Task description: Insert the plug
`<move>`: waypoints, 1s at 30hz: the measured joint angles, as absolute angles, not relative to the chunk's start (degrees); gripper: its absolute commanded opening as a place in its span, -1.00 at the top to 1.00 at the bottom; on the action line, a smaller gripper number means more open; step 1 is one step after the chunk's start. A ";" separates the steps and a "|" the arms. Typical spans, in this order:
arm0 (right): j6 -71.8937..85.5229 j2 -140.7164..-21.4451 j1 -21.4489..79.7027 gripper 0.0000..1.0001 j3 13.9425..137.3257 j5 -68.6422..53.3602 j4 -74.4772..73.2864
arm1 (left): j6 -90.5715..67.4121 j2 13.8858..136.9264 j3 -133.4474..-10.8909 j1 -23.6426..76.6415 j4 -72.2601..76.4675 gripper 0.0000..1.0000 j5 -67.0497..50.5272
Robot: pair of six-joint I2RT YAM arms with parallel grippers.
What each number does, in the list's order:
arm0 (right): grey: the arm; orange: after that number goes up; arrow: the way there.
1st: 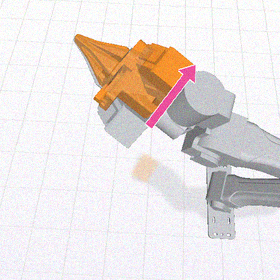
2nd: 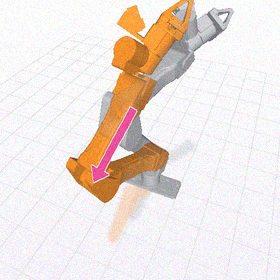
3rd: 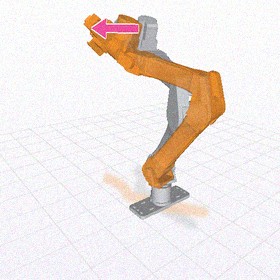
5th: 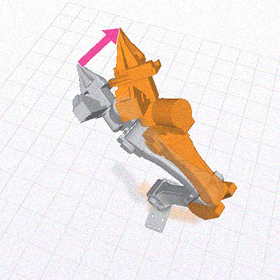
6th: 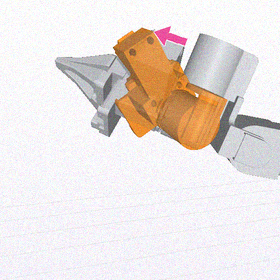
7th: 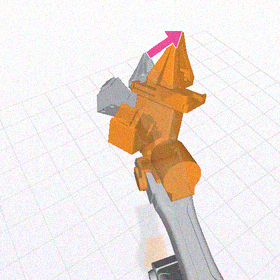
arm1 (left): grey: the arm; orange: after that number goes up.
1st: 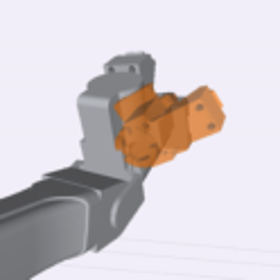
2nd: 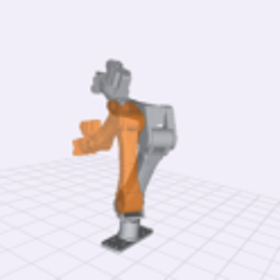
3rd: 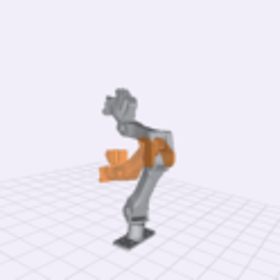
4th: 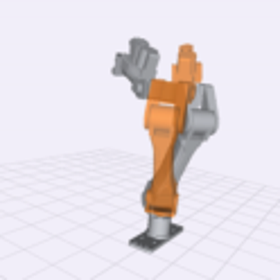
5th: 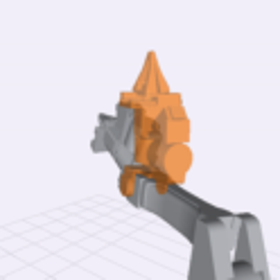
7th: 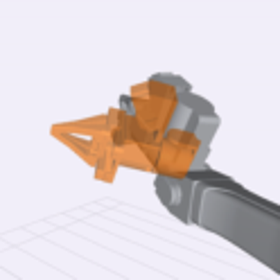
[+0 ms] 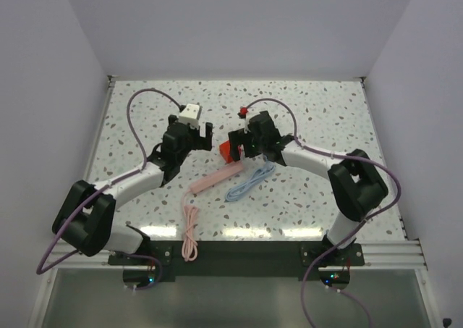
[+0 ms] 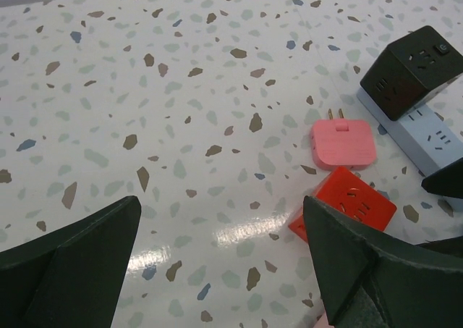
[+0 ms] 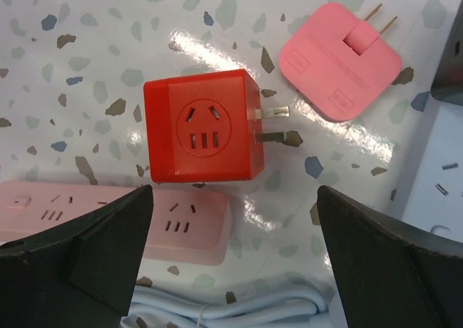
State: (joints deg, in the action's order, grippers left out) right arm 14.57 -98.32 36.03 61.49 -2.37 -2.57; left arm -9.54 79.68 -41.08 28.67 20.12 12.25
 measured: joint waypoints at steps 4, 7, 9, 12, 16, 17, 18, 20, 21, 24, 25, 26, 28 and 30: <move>12.82 -101.67 36.91 -0.97 64.31 -2.26 -3.03 | -9.98 78.61 -40.32 28.56 20.16 -1.00 14.28; 11.84 -103.07 37.08 -0.97 66.67 -2.31 -3.01 | -10.02 78.46 -40.25 28.56 20.23 -1.00 14.72; 11.29 -103.96 37.17 -0.97 68.34 -2.35 -3.03 | -10.02 78.46 -40.25 28.56 20.23 -1.00 15.09; 10.76 -106.24 37.28 -0.97 70.91 -2.55 -3.01 | -10.00 78.46 -40.25 28.56 20.23 -1.00 15.29; 10.13 -108.33 37.60 -0.97 72.12 -2.50 -3.62 | -10.00 78.46 -40.25 28.56 20.23 -1.00 15.42; 9.98 -108.75 37.63 -0.97 72.20 -2.55 -3.92 | -10.00 78.46 -40.25 28.56 20.23 -1.00 15.44; 9.87 -109.12 37.67 -0.97 72.29 -2.57 -4.45 | -10.00 78.46 -40.25 28.56 20.23 -1.00 15.46; 9.61 -109.62 37.87 -0.96 72.38 -2.57 -5.43 | -9.98 78.39 -40.25 28.56 20.23 -1.00 15.51; 9.52 -109.86 37.89 -0.96 72.40 -2.57 -5.87 | -9.96 78.39 -40.25 28.56 20.23 -1.00 15.55; 9.17 -110.67 38.13 -0.86 72.90 -2.63 -6.94 | -9.98 78.39 -40.23 28.56 20.23 -1.00 15.64; 9.04 -111.18 38.22 -0.65 73.45 -2.61 -7.46 | -9.96 78.39 -40.23 28.56 20.23 -1.00 15.66; 8.88 -111.50 38.26 -0.50 73.78 -2.59 -7.66 | -9.96 78.39 -40.23 28.56 20.23 -1.00 15.66; 8.73 -112.14 38.30 -0.34 74.89 -2.55 -8.10 | -9.96 78.37 -40.21 28.56 20.23 -1.00 15.66; 8.75 -112.71 38.37 -0.11 75.77 -2.52 -8.64 | -9.93 78.30 -40.16 28.56 20.23 -1.00 15.66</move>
